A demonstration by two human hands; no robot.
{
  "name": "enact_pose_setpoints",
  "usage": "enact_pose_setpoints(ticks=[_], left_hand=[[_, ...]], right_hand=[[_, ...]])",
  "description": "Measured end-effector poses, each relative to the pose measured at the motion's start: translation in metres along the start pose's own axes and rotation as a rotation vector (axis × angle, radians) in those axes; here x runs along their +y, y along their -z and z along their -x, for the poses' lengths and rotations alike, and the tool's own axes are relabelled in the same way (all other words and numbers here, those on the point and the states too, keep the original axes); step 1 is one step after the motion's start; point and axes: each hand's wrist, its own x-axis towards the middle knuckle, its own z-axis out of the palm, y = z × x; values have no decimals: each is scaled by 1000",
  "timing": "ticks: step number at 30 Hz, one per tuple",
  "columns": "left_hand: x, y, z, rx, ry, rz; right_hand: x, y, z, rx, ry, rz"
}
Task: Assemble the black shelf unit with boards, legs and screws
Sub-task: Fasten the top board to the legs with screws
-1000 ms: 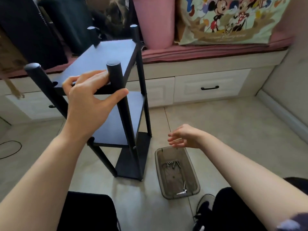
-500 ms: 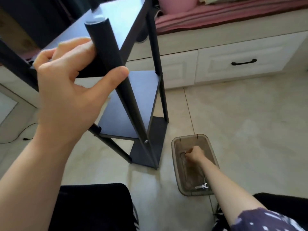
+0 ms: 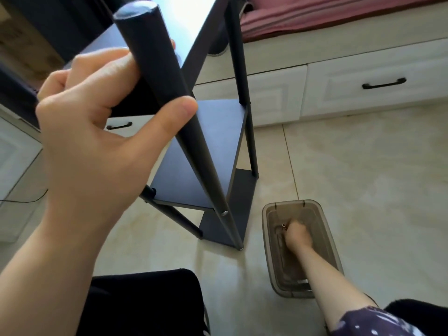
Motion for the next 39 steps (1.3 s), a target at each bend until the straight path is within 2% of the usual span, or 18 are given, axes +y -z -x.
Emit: enact_pose_setpoints(ticks=[6,15,21,31,34,39], left_hand=[[6,1,-1,6,-132,-96],[16,-2,0,0,-114,-66],[28,-2,2,7,-122,-157],[43,-12,1,46,-139,-136],[46,-17,-1,78,-158,-113],[48,-21,-4,98,-175,-100]], right_hand=[[3,-3,0,35,-42,116],[7,7,-14,4,-53,50],[6,36,-34,66,-66,21],[4,103,-44,116,-6,-23],[-26,122,-20,162,122,-182],[-100,150,52,173,383,-685]])
